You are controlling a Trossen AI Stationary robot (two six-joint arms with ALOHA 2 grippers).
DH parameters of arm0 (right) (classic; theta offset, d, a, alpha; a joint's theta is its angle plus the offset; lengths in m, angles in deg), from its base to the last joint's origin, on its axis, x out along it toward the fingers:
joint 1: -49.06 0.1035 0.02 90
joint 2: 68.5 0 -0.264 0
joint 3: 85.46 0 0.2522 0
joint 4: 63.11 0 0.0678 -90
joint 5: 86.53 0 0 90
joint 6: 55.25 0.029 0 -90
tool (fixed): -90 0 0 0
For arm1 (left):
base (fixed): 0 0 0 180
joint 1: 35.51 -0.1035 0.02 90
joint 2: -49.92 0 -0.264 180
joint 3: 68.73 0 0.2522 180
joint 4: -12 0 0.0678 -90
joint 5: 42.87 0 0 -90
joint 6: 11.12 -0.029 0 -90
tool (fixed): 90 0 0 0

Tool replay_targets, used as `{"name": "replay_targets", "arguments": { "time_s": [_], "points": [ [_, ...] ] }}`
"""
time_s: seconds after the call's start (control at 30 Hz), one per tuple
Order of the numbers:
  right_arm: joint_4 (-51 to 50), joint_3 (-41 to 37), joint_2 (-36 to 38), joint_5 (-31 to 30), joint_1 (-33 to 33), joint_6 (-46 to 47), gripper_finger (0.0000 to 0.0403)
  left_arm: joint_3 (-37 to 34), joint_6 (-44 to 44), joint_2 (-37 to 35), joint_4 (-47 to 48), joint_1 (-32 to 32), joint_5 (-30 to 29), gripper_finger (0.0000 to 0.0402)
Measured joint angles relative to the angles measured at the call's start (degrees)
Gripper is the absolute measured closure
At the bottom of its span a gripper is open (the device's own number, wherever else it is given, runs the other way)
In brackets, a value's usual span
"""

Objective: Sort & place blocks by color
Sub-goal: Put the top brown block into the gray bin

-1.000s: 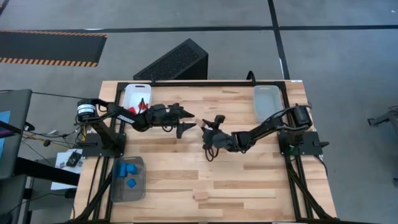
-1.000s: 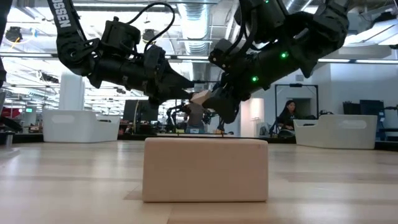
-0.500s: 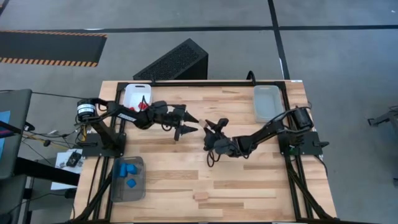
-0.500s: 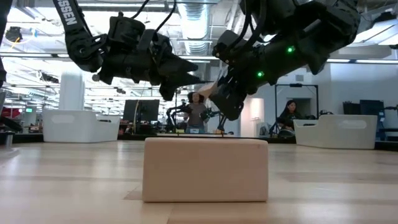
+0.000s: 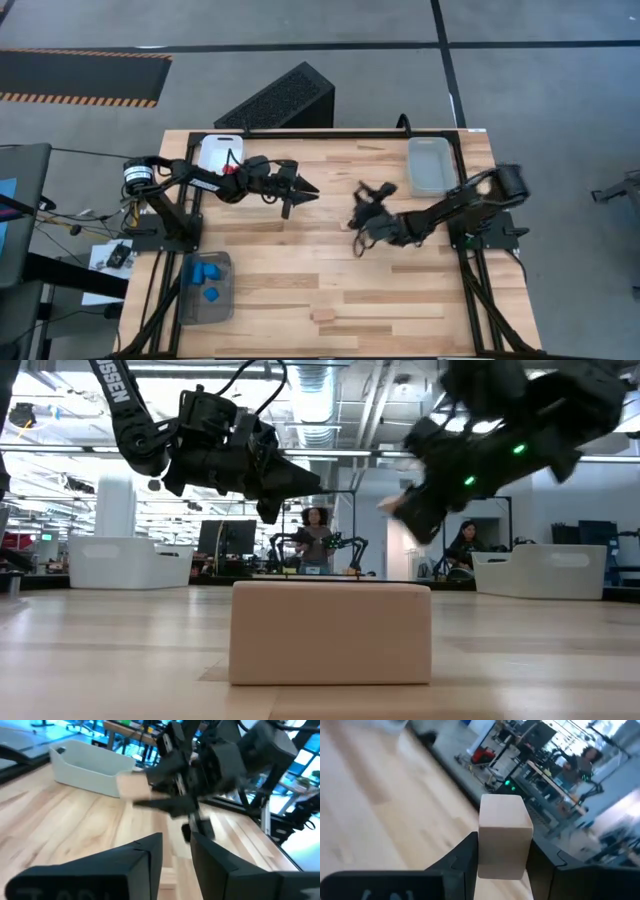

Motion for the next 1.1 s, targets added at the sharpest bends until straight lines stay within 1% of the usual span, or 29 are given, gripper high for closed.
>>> {"name": "replay_targets", "arguments": {
  "time_s": [0.1, 0.2, 0.3, 0.4, 0.47, 0.53, 0.57, 0.67, 0.8, 0.9, 1.0, 1.1],
  "points": [
    [0.1, -5.9, 9.6, 0.2, -1.2, 3.7, 0.0264, 0.0, 0.1, -0.3, 0.4, -1.3, 0.0, 0.0322],
    [-5.6, -9.0, 20.8, 0.1, -2.6, 6.7, 0.0264, 0.0, -1.1, -0.5, 0.1, -2.1, -0.3, 0.0324],
    [-19.2, -9.0, 31.9, 0.2, -5.0, 13.8, 0.0264, 0.0, -2.9, -0.5, 0.4, -2.3, -1.4, 0.0325],
    [-36.7, -8.1, 41.1, 2.1, -9.2, 26.0, 0.0265, 0.0, -4.6, -0.5, 1.0, -2.3, -2.1, 0.0325],
    [-48.2, -7.8, 46.2, 5.4, -13.6, 35.5, 0.0265, 0.0, -4.8, -0.5, 1.0, -2.3, -2.2, 0.0324],
    [-55.5, -7.6, 49.8, 10.8, -19.1, 43.2, 0.0265, 0.0, -4.9, -0.5, 1.0, -2.3, -2.2, 0.0319],
    [-58.6, -7.6, 50.9, 13.7, -21.9, 45.5, 0.0265, 0.0, -5.3, -0.5, 1.0, -2.3, -2.2, 0.0316],
    [-64.3, -7.6, 51.6, 21.1, -30.0, 49.6, 0.0266, 0.0, -6.0, -0.5, 1.0, -2.3, -2.4, 0.0299],
    [-67.0, -7.6, 48.8, 28.0, -39.3, 51.1, 0.0266, 0.0, -6.0, -0.5, 1.0, -2.2, -3.5, 0.0266],
    [-66.5, -7.6, 45.0, 32.7, -44.1, 50.5, 0.0266, 0.0, -6.1, -1.0, 1.7, -2.2, -3.5, 0.024],
    [-65.5, -7.6, 40.3, 35.6, -47.7, 49.5, 0.0266, 0.0, -8.5, -3.5, 5.2, -2.2, -3.9, 0.0222],
    [-65.4, -7.6, 35.7, 38.5, -51.0, 48.2, 0.0266, 0.0, -11.5, -8.1, 11.1, -2.2, -7.4, 0.0215]
  ]
}}
